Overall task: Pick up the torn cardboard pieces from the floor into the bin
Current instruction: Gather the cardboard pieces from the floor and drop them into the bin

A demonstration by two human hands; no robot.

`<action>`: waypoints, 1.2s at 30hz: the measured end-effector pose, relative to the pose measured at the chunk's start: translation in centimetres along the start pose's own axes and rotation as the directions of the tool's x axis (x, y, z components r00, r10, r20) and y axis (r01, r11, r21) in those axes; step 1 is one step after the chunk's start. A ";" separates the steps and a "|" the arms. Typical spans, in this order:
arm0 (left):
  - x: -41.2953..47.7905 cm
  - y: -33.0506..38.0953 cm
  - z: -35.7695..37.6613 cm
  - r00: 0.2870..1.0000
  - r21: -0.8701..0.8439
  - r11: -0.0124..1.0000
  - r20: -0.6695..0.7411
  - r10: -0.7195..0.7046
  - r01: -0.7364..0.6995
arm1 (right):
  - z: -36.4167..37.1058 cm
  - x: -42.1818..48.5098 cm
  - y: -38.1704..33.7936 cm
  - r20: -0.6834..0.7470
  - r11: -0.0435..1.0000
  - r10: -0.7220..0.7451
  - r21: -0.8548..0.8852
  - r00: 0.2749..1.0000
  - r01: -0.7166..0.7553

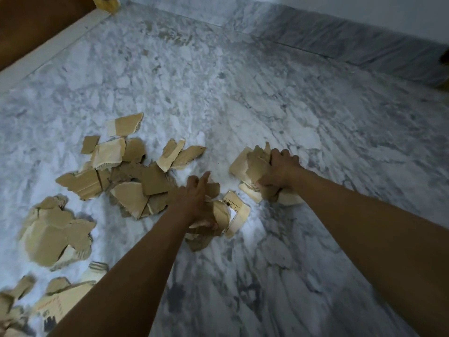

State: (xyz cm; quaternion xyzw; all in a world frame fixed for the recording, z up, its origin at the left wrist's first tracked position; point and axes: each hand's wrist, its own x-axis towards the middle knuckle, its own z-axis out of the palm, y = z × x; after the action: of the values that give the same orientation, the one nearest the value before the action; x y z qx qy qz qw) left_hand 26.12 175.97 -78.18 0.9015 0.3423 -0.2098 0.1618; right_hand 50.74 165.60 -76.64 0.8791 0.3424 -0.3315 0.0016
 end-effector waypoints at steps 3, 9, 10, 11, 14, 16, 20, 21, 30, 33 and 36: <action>-0.1 0.4 -0.5 0.997 0.034 0.998 0.050 -0.054 0.052 | 0.6 0.0 0.7 0.015 0.985 0.041 0.165 0.999 -0.043; -0.7 0.5 -0.3 0.994 -0.091 0.995 0.104 -0.037 0.047 | 1.6 -0.8 1.3 0.010 0.978 0.028 0.208 1.000 -0.029; -0.9 0.4 -0.2 0.993 -0.159 0.985 0.113 -0.046 0.063 | 1.8 -1.0 1.5 0.003 0.970 0.033 0.239 0.999 -0.032; -1.1 0.2 -0.2 0.992 -0.225 0.972 0.115 -0.043 0.068 | 2.0 -1.2 1.7 0.004 0.960 0.039 0.278 0.999 -0.039; -2.1 -0.6 -0.3 0.996 -0.428 0.902 0.090 -0.017 0.054 | 2.3 -2.4 2.4 0.007 0.912 0.016 0.410 1.000 -0.018; -2.7 -1.0 -0.7 0.998 -0.522 0.852 0.065 -0.006 0.039 | 2.2 -3.4 3.2 -0.014 0.857 0.033 0.514 0.999 -0.022; -2.6 -1.1 -3.3 0.998 -0.653 0.756 0.057 -0.015 0.049 | 0.2 -5.8 4.6 -0.081 0.703 0.041 0.711 0.996 0.029; -2.6 -0.5 -4.5 0.999 -0.663 0.748 0.043 0.000 0.028 | -0.7 -6.6 5.0 -0.089 0.655 0.041 0.755 0.995 0.040; -1.0 12.3 -15.9 0.958 -0.703 0.669 -0.061 0.282 -0.241 | -9.5 -15.8 8.0 -0.140 0.326 0.153 0.942 0.978 0.084; -1.6 19.7 -19.9 0.896 -0.710 0.607 -0.076 0.438 -0.357 | -12.4 -20.3 11.5 -0.220 0.239 0.295 0.959 0.930 0.151; -3.2 26.2 -22.7 0.823 -0.730 0.534 -0.068 0.564 -0.426 | -15.1 -25.0 14.5 -0.241 0.146 0.369 0.969 0.898 0.200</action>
State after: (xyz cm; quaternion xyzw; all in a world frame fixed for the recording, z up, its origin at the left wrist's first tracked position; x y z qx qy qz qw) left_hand 48.03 165.44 -53.20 0.8011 0.1098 -0.0826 0.5826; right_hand 54.65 142.94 -53.54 0.7305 -0.0182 -0.2709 -0.6266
